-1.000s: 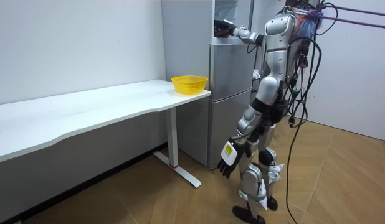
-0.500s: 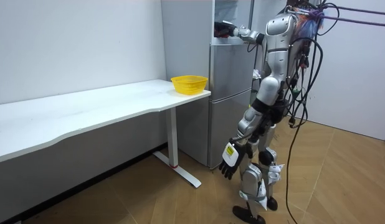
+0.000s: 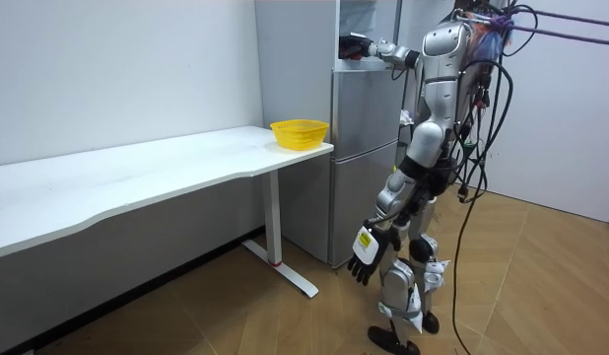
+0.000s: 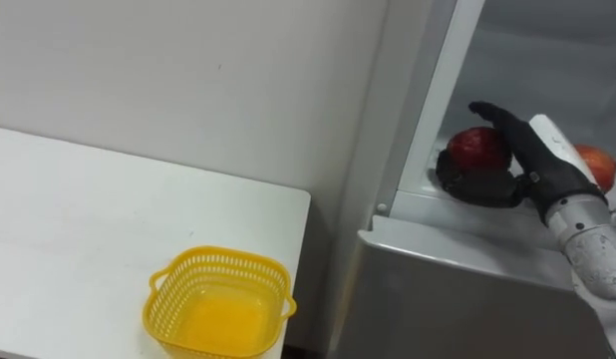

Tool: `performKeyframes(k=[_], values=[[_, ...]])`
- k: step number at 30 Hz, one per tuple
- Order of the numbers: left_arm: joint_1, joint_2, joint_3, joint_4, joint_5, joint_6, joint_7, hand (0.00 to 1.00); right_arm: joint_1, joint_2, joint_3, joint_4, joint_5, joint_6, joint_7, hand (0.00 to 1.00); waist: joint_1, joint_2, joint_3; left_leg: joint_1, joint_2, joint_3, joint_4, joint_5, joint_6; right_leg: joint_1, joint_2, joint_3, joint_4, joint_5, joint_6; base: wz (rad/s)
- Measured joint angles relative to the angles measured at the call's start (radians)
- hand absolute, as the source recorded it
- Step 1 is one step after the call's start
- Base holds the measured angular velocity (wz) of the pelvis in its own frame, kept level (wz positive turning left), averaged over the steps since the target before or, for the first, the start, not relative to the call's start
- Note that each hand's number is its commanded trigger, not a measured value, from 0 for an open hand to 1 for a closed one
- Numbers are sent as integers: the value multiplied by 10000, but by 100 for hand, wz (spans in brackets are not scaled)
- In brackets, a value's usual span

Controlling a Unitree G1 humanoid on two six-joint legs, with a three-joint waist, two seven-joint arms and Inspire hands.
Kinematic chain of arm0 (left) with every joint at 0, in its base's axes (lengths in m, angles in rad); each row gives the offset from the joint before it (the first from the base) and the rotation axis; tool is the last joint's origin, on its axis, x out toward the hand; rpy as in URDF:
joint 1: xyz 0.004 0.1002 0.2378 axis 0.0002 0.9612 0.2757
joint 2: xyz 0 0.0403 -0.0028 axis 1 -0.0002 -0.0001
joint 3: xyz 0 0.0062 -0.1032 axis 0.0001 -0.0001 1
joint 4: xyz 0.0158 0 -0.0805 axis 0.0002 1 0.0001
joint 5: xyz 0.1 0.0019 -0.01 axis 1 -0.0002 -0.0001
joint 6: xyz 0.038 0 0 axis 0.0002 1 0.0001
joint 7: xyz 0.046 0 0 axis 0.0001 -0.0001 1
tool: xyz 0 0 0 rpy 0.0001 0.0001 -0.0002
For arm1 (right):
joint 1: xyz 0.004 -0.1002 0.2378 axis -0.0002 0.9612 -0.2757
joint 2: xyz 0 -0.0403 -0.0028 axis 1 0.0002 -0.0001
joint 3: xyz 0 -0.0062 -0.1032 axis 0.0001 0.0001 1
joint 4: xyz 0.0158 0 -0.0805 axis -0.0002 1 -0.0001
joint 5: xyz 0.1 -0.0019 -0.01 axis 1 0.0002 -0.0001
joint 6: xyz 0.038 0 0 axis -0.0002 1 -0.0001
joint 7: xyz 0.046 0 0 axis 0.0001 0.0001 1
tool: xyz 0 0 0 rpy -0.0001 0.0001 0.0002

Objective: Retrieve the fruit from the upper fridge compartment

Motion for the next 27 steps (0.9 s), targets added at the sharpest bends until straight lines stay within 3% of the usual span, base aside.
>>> performKeyframes(k=[18,27], values=[[-116,31,20,-16,0,106,102,0,-274,-264,47,53,339,409,315,100,91,4,-3,2,10,4,-16,-1,-2,-1,12,-29,-8,0,0,0],[-97,31,-4,-3,-10,206,207,0,-272,-229,123,-205,43,412,25,100,99,156,-8,117,14,40,-47,0,-2,73,7,-12,-6,0,0,0]])
